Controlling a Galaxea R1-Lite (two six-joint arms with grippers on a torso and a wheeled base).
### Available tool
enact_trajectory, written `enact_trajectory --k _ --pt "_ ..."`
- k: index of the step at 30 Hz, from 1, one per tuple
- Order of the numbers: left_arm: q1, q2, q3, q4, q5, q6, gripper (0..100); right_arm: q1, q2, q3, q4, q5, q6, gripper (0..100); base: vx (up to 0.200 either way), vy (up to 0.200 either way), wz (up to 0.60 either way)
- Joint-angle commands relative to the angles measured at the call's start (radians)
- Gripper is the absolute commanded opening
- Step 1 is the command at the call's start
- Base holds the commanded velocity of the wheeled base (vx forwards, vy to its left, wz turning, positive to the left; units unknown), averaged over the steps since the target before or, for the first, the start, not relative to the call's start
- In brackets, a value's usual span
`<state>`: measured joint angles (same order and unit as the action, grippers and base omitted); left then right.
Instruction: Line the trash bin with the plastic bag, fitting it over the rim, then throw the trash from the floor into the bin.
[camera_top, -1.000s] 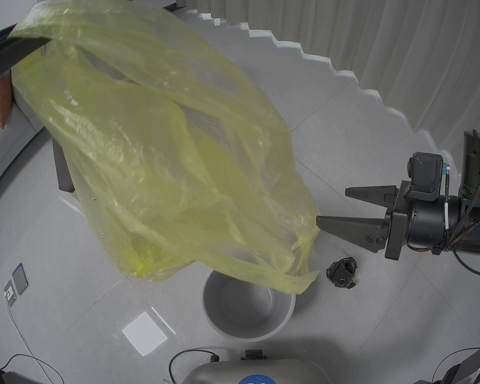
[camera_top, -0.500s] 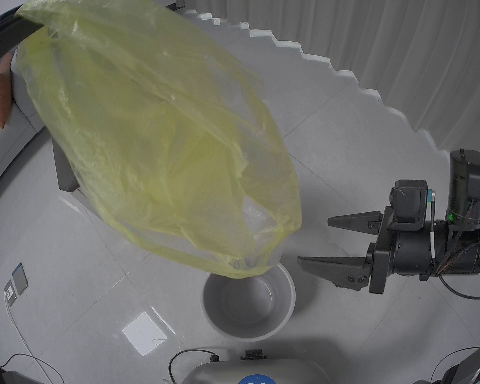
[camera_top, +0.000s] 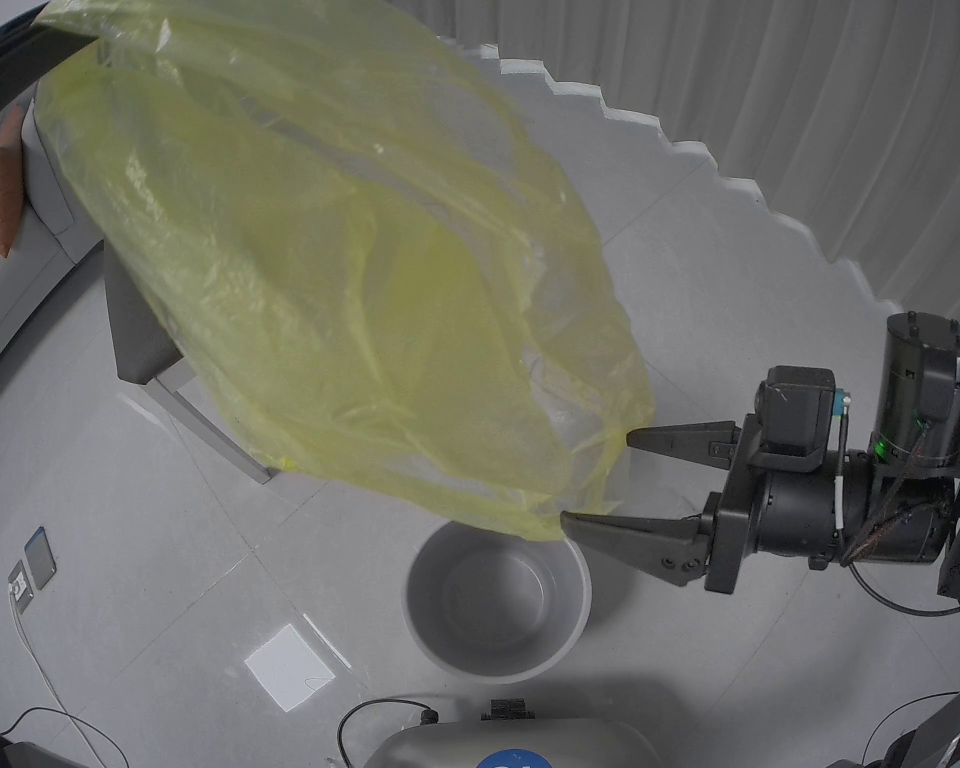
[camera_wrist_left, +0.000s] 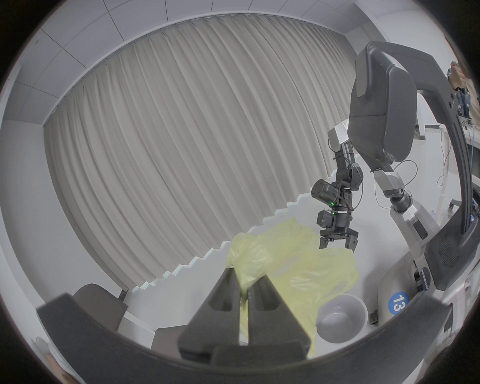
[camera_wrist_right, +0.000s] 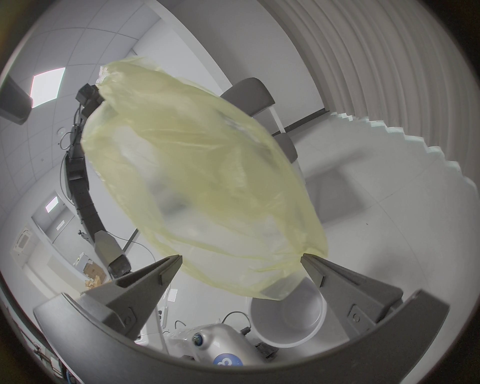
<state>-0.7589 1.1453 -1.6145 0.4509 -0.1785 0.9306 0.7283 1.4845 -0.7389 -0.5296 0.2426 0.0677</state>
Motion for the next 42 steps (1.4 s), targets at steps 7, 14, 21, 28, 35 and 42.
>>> enact_trajectory --k 7,14,21,28,35,42 --pt "0.000 -0.004 0.007 -0.001 -0.002 -0.012 0 -0.046 -0.027 0.019 0.010 0.004 -0.037 100 0.000 0.000 0.00" --pt "-0.011 -0.015 0.002 -0.011 0.001 -0.012 0 -0.098 -0.001 -0.030 0.008 0.007 -0.037 100 0.000 0.000 0.00" --pt "-0.010 -0.033 0.011 -0.009 0.001 -0.013 0 -0.095 0.077 -0.050 -0.004 0.015 -0.031 100 0.000 0.000 0.00" --pt "-0.011 -0.029 0.016 -0.011 0.001 -0.013 0 -0.095 0.177 -0.106 -0.064 0.017 -0.025 100 0.000 0.000 0.00" --pt "-0.011 -0.030 0.038 -0.014 -0.001 -0.019 0 -0.099 0.246 -0.146 -0.150 0.015 -0.025 100 0.000 0.000 0.00" --pt "-0.011 -0.030 0.041 -0.026 -0.001 -0.027 0 -0.107 0.266 -0.149 -0.162 0.015 -0.025 0 0.000 0.000 0.00"
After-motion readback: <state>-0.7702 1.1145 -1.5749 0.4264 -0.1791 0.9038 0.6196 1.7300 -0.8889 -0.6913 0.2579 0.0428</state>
